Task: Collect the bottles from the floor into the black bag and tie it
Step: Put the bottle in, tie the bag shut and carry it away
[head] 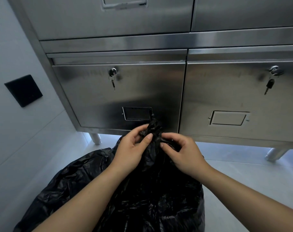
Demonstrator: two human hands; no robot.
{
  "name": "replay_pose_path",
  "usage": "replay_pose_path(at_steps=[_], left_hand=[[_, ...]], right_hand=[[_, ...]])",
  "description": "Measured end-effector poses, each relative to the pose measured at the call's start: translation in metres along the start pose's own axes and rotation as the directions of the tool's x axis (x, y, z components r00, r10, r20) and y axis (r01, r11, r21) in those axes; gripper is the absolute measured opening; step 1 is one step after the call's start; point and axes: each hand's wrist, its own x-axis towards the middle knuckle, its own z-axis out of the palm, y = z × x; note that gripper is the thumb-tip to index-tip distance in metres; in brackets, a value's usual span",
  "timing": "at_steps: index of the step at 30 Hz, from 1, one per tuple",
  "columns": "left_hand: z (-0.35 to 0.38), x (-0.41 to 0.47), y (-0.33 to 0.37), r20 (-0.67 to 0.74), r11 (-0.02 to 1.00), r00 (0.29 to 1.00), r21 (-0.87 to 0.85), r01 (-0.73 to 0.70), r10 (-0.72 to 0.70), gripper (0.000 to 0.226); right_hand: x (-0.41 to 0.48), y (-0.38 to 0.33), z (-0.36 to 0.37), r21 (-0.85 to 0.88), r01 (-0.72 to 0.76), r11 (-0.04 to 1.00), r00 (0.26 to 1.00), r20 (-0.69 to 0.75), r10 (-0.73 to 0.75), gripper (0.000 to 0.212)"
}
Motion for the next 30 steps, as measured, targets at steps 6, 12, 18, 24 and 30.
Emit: replay_pose_path(at_steps=[6,12,18,24,30], left_hand=[[0.001,0.001,-0.003,-0.081,0.997,0.996,0.070,-0.014,0.020,0.008],[0.004,-0.001,-0.003,-0.080,0.987,0.995,0.153,-0.054,0.067,0.009],[0.002,-0.002,-0.003,-0.074,0.971,0.996,0.237,-0.025,0.044,0.016],[0.004,-0.002,-0.001,-0.124,0.990,0.991,0.136,-0.039,0.057,0.013],[-0.003,-0.005,-0.001,-0.053,0.978,0.994,0.194,-0.081,0.093,0.013]], right_hand=[[0.001,-0.004,-0.001,0.217,-0.086,0.972,0.996,-0.018,0.092,0.022],[0.003,-0.007,-0.001,0.203,-0.065,0.977,0.998,0.008,0.065,0.044],[0.005,-0.003,-0.006,0.193,-0.076,0.978,0.997,-0.017,0.080,0.016],[0.010,0.002,-0.010,0.225,-0.124,0.967,0.988,-0.061,0.140,0.010],[0.012,0.006,-0.014,0.219,-0.172,0.960,0.968,-0.144,0.206,0.012]])
